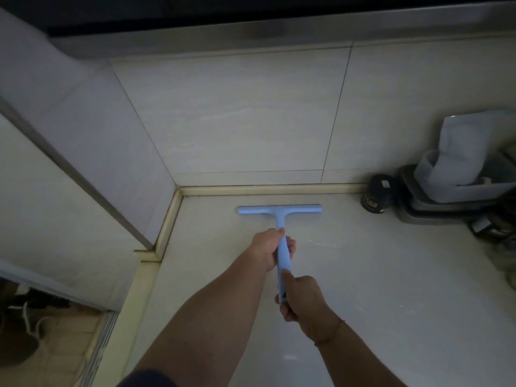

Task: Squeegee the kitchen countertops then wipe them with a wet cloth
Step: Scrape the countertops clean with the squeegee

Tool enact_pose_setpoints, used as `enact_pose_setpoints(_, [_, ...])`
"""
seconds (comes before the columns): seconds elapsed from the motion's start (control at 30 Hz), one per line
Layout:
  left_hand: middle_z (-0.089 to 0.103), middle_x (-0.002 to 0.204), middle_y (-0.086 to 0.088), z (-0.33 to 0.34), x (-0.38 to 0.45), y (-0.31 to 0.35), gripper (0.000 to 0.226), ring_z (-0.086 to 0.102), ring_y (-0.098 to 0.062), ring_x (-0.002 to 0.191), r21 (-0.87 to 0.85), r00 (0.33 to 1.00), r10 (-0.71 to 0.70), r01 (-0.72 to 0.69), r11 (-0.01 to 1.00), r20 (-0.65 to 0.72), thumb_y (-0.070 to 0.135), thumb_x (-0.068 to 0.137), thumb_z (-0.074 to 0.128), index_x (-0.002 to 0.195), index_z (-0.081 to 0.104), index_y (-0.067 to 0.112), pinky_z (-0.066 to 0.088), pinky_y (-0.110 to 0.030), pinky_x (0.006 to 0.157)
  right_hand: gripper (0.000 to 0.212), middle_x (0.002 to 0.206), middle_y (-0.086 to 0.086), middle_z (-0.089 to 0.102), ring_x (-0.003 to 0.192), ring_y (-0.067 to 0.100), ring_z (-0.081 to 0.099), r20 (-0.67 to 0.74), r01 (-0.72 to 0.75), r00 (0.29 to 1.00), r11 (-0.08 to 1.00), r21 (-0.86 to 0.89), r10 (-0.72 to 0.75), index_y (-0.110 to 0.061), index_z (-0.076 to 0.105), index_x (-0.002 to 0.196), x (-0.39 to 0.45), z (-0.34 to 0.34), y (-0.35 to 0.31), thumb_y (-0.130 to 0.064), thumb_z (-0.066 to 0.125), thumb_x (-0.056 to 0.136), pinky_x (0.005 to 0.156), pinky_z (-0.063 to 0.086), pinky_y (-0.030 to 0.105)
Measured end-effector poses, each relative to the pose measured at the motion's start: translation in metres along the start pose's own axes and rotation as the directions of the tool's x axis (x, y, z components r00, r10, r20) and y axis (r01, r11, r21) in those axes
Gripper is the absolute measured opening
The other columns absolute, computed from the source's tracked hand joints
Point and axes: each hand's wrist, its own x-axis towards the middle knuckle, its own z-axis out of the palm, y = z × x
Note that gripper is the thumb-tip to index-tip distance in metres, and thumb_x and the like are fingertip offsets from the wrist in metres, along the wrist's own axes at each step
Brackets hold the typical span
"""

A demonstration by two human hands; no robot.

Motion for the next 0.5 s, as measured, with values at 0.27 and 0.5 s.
enact_pose_setpoints(0.27, [0.063,0.075,-0.015,-0.014,-0.033,-0.034,0.027,0.059,-0.023,0.06,0.021,0.998,-0.033,0.032,0.999,0.045,0.022,0.099,0.05,0.095,0.055,-0.004,0.05,-0.031,0.053,0.051,0.052,0.014,0.057,0.031,0.016,0.046,0.012,0.012,1.0,0.999,-0.041,-0.011,0.006,0.06,0.069,-0.037,-0.003,0.035,-0.032,0.046,0.101,0.036,0.037,0.02])
enact_pose_setpoints(0.5, [0.062,0.072,-0.015,-0.025,-0.06,-0.065,0.027,0.057,-0.023,0.061,-0.001,0.998,-0.059,0.059,0.998,0.038,0.02,0.099,0.051,0.086,0.056,-0.003,0.052,-0.033,0.059,0.052,0.055,0.017,0.059,0.032,0.018,0.045,0.009,0.0,1.0,0.999,-0.048,0.0,0.005,0.06,0.066,-0.065,-0.003,0.067,-0.032,0.045,0.101,0.036,0.037,0.021])
